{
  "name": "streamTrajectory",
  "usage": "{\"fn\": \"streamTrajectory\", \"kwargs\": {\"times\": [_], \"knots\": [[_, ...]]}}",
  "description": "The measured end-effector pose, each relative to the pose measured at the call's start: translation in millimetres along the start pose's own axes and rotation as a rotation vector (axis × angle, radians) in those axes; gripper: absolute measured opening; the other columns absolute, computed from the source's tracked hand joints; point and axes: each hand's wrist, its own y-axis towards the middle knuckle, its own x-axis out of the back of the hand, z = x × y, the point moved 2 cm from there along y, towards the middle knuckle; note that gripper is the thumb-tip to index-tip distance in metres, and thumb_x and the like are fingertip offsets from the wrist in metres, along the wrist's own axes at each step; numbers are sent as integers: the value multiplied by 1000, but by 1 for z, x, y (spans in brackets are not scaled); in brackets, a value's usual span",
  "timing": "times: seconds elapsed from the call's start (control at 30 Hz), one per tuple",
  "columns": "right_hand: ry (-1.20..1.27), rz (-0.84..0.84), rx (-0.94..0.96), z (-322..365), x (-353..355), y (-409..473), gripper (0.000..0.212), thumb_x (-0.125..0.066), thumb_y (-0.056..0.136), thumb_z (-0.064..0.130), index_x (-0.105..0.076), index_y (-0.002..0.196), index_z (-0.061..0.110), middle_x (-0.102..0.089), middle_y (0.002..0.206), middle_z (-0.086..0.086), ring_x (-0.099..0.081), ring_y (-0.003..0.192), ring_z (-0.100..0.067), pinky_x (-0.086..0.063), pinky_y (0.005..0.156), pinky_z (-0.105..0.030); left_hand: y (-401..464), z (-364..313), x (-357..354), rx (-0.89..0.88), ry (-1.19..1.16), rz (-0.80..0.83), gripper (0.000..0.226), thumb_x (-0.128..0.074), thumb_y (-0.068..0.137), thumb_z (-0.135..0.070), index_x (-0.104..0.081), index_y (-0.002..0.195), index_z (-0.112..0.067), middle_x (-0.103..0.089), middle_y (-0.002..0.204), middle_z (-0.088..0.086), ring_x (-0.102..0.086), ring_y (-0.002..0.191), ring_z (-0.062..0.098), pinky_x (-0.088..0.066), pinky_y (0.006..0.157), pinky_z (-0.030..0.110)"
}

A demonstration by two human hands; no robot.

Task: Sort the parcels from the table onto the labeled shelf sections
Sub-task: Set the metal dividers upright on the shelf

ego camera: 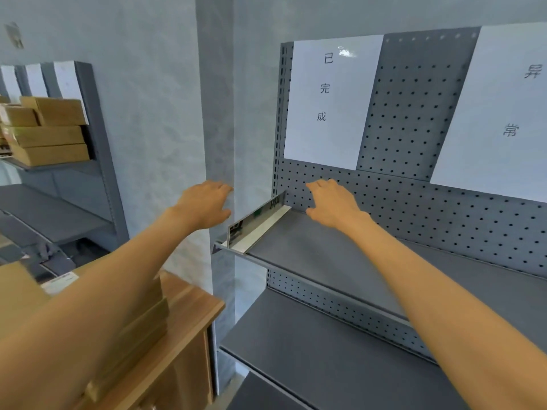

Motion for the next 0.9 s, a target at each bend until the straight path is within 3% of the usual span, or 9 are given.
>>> {"fn": "streamTrajectory", "kwargs": {"times": [0.23,0.37,0.5,0.53,0.6,0.63,0.7,0.77,0.9], "knots": [[-1,35,-81,25,-12,16,49,-54,94,24,-42,139,8,-45,142,-10,-40,128,-30,-42,94,-38,22,26,-18,-68,-49,3,57,-50,97,-31,-32,148,-12,-40,149,11,-38,134,30,-38,103,39],[120,35,-167,55,-14,20,49,-52,96,32,-46,138,8,-49,137,-11,-42,128,-30,-44,90,-39,33,47,-28,-124,-80,11,56,-51,96,-31,-34,146,-12,-42,146,11,-41,132,30,-40,101,40],[377,76,-349,91,-18,25,47,-53,96,40,-60,117,-2,-62,117,-16,-58,109,-32,-50,84,-40,44,68,-33,-174,-117,16,56,-49,97,-32,-32,147,-14,-39,149,8,-39,134,29,-40,103,41],[454,100,-405,101,-19,27,45,-52,96,42,-63,100,-1,-64,101,-16,-61,95,-32,-51,75,-38,46,70,-35,-192,-126,14,56,-49,97,-32,-32,148,-14,-38,150,8,-38,135,29,-39,103,40],[540,139,-504,121,-22,31,47,-52,96,47,-50,72,6,-53,77,-9,-54,67,-23,-43,60,-31,48,75,-37,-233,-139,3,56,-49,97,-31,-32,147,-13,-39,150,8,-38,135,28,-39,102,40],[558,162,-542,131,-23,33,46,-52,96,48,-47,75,7,-50,78,-7,-50,66,-21,-42,61,-30,49,77,-39,-255,-143,-2,56,-50,97,-31,-33,147,-13,-40,149,9,-38,135,28,-39,102,40],[568,205,-602,147,-27,36,41,-52,95,48,-49,95,7,-49,94,-8,-53,80,-25,-46,70,-33,52,81,-42,-292,-154,-7,55,-50,97,-31,-34,146,-12,-42,147,10,-39,134,28,-41,101,41],[570,226,-653,158,-33,38,42,-53,94,47,-48,101,6,-53,107,-13,-59,92,-30,-50,76,-35,55,84,-44,-322,-163,-10,54,-50,97,-31,-36,145,-12,-44,145,10,-41,132,29,-43,100,42],[621,240,-775,172,-46,44,41,-59,92,43,-50,108,7,-57,109,-12,-64,99,-31,-57,84,-40,58,91,-51,-361,-186,-23,52,-51,97,-32,-38,143,-11,-46,141,11,-43,129,30,-45,97,42]]}}
